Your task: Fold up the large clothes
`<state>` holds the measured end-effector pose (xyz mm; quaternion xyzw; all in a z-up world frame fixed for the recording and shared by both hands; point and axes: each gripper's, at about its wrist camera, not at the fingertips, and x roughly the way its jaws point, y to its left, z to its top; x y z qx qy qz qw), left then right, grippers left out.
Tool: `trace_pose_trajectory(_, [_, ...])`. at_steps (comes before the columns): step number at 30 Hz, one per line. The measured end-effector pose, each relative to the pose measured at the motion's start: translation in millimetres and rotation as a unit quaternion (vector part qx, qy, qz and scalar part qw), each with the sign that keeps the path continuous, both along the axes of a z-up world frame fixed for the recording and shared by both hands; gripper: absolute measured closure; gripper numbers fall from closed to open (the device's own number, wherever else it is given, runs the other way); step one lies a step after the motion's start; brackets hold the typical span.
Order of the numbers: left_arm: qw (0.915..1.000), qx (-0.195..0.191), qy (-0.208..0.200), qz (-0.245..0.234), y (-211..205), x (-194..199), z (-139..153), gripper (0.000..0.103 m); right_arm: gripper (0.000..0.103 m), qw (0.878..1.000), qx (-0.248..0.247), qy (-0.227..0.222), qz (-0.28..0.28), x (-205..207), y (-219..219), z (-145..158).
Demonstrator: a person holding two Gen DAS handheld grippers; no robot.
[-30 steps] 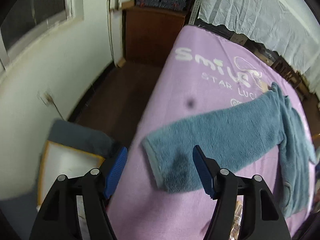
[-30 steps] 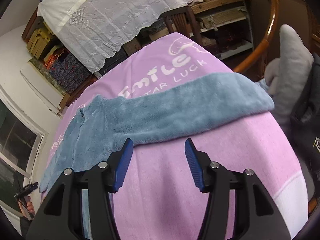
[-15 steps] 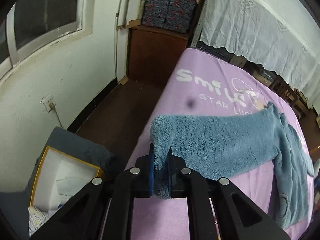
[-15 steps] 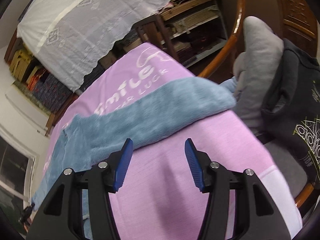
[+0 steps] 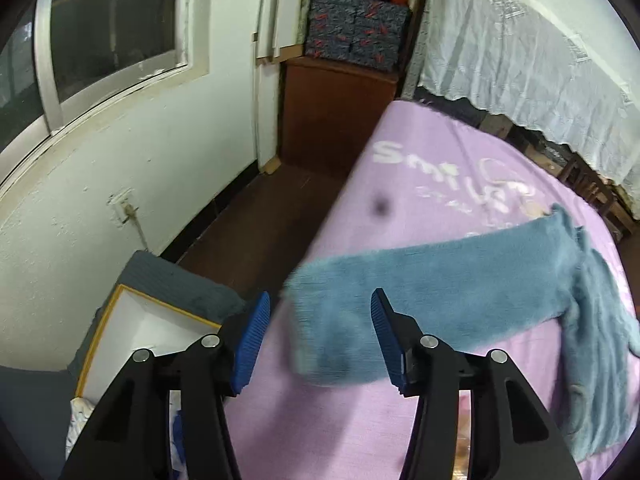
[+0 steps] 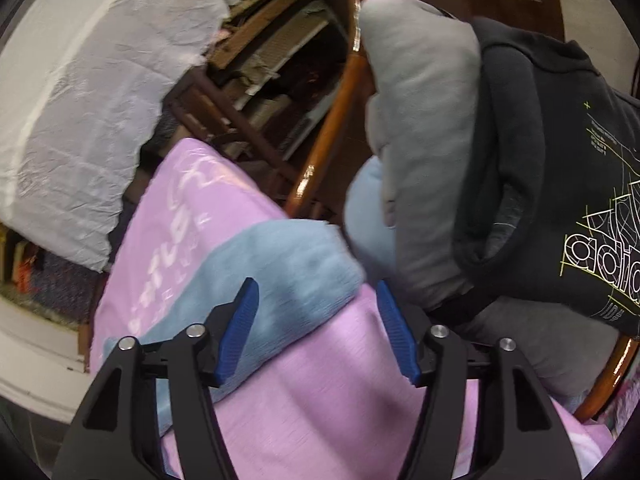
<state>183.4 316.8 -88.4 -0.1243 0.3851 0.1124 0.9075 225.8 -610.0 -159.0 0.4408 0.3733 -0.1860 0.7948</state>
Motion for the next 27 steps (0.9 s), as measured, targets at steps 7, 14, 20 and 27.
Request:
trace_pose_trajectory(7, [0.9954,0.019,-0.008,-0.094,-85,38,12,0.032,0.074,0.997,0.052,-0.057,0.000,18,-14,-24])
trace_pose_trajectory(14, [0.9916,0.040,0.034,-0.119,-127,79,-16,0.028,0.089,0.996,-0.017,-0.085,0.006,-9,-18,4])
trace_pose_trajectory(20, [0.9929,0.017,0.078,-0.088,-100,94,-48,0.028,0.084,1.000,-0.023,-0.011,0.008,-9,-18,-15])
trace_pose_trajectory(27, [0.9939,0.006,0.063,-0.091,-106,93,-15,0.028,0.055,0.992,-0.113,-0.044,-0.033,-20,12,37])
